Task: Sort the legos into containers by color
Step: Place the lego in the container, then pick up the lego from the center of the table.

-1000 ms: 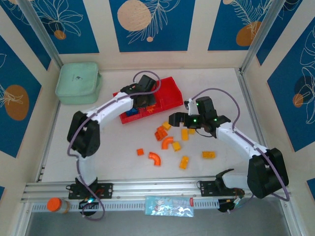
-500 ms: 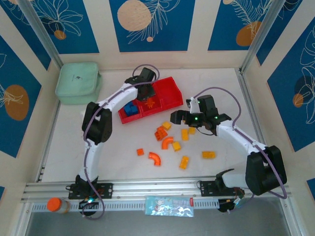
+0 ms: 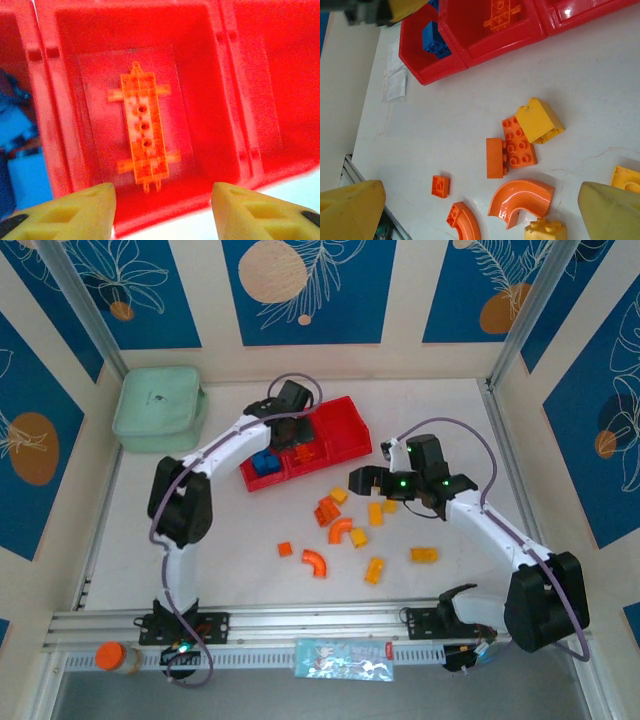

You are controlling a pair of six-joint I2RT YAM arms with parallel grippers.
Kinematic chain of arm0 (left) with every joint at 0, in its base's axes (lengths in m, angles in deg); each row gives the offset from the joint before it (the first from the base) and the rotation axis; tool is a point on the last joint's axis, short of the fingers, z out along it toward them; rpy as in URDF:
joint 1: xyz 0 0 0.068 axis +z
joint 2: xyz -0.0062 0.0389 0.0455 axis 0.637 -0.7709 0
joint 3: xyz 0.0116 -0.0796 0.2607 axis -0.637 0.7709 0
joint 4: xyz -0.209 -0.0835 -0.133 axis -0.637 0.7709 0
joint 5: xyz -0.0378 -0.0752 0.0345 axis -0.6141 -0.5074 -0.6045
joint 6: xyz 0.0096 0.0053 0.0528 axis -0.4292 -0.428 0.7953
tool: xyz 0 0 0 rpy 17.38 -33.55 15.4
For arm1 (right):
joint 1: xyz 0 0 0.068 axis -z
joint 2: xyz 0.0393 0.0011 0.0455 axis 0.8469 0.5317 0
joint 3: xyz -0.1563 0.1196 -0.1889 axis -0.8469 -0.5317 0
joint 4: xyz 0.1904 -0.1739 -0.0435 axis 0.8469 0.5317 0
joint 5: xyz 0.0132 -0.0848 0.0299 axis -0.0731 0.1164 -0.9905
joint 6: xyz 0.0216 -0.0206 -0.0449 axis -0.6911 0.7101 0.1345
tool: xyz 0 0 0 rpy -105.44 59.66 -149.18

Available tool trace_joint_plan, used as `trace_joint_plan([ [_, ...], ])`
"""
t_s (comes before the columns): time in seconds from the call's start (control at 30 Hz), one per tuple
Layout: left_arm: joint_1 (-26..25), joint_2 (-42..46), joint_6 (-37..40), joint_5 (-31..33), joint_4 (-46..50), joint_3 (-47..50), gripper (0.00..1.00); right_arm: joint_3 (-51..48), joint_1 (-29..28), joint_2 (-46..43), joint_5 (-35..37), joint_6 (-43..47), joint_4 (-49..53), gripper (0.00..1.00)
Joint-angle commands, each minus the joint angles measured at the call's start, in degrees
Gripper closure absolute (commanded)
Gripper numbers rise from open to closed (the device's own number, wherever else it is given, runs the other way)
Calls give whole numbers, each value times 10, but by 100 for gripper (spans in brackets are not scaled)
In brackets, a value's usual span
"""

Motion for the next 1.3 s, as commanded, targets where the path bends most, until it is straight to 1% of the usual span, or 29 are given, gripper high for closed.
trace_joint_plan([
  [0.0,-36,75,21,-18,-15,66,42,-24,-8,-16,-13,9,27,1],
  [0.17,-82,132,-6,-26,-38,175,36,-58,-34,-14,-2,16,20,1],
  [0.33,-126,139,-36,-36,-38,227,32,-84,-58,-14,22,23,9,1],
  [0.5,-148,122,-79,-55,-75,269,28,-100,-46,-20,31,21,3,1],
  [0.63,-155,99,-92,-63,-94,270,28,-104,-35,-30,29,24,1,1],
  [0.73,-160,80,-97,-73,-107,262,30,-105,-27,-33,25,26,2,1],
  [0.93,-164,52,-104,-62,-101,255,39,-110,-16,-36,16,27,2,1],
  [1.13,-164,42,-112,-69,-113,266,50,-113,-11,-36,11,25,-1,1],
  [1.27,-164,47,-112,-59,-106,273,58,-113,-10,-36,7,24,-1,1],
])
